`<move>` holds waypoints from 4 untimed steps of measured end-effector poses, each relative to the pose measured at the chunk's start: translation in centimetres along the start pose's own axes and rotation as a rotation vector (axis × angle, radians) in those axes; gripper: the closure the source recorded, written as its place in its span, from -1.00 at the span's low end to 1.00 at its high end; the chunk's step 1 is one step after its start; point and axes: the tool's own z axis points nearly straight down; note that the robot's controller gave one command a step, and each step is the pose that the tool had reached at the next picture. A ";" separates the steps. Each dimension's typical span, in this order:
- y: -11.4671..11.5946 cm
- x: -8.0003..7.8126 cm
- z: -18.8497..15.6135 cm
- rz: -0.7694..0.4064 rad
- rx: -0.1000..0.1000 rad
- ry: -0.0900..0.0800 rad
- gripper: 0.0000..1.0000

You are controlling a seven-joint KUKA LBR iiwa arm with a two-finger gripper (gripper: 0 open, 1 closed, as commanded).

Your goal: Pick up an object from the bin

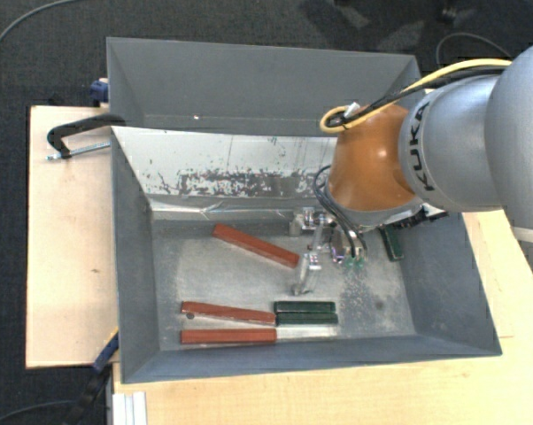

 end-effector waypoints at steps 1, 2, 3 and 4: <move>-0.4 -0.1 -0.3 0.005 0.003 -0.004 1.00; -0.4 -0.1 -0.3 0.005 0.003 -0.004 -1.00; 10.0 -0.7 -0.5 -0.043 -0.003 -0.011 -1.00; 9.4 -0.7 -0.5 -0.035 0.002 -0.009 1.00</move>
Offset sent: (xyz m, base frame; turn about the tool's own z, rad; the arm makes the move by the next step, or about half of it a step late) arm 0.0000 0.0000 0.0000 0.0000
